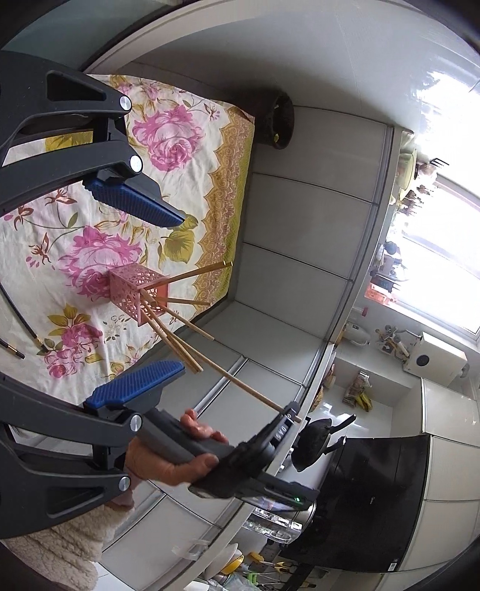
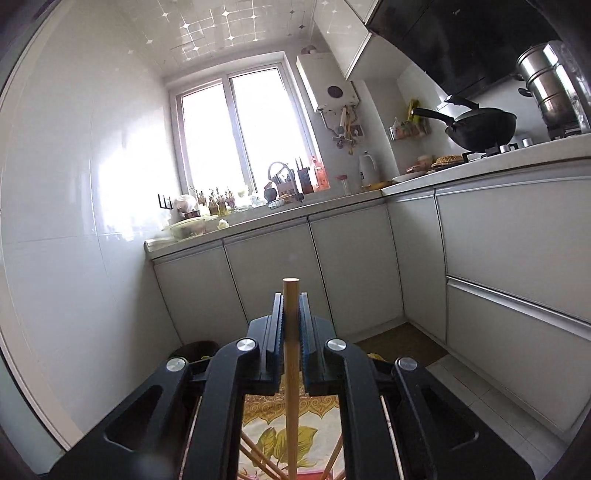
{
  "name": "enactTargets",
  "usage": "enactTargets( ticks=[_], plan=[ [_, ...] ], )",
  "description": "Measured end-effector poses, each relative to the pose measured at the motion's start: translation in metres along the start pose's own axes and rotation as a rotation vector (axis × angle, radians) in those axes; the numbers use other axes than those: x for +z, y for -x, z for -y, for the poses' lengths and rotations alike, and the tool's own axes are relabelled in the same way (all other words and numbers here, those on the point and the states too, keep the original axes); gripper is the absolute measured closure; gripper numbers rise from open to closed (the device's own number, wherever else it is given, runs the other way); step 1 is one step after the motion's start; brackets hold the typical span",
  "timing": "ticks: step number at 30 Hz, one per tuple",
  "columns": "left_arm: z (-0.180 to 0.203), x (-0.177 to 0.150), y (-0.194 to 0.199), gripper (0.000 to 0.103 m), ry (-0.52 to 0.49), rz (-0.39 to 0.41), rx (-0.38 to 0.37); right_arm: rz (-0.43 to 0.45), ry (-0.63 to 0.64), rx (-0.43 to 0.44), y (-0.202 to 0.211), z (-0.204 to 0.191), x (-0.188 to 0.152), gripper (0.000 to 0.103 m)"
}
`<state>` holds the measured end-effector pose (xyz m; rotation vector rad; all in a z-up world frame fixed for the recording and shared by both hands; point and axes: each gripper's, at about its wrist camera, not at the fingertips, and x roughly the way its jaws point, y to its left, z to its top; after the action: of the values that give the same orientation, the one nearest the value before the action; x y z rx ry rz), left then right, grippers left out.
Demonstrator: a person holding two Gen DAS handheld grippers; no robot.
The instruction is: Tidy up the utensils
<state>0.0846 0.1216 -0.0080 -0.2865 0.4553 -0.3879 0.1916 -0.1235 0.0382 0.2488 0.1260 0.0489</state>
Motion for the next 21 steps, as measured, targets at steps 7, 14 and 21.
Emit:
enactTargets(
  ticks=[7, 14, 21],
  plan=[
    [-0.015, -0.003, -0.002, 0.032, 0.023, -0.02, 0.02, -0.064, 0.022, -0.055, -0.041, 0.011, -0.07, 0.094],
    [-0.014, 0.0, 0.004, 0.028, 0.037, -0.001, 0.018, 0.04, -0.021, -0.068, 0.004, 0.016, -0.054, 0.039],
    [0.009, -0.002, 0.003, 0.022, -0.013, -0.02, -0.024, 0.24, -0.033, -0.051, 0.107, 0.031, -0.005, 0.007]
  ],
)
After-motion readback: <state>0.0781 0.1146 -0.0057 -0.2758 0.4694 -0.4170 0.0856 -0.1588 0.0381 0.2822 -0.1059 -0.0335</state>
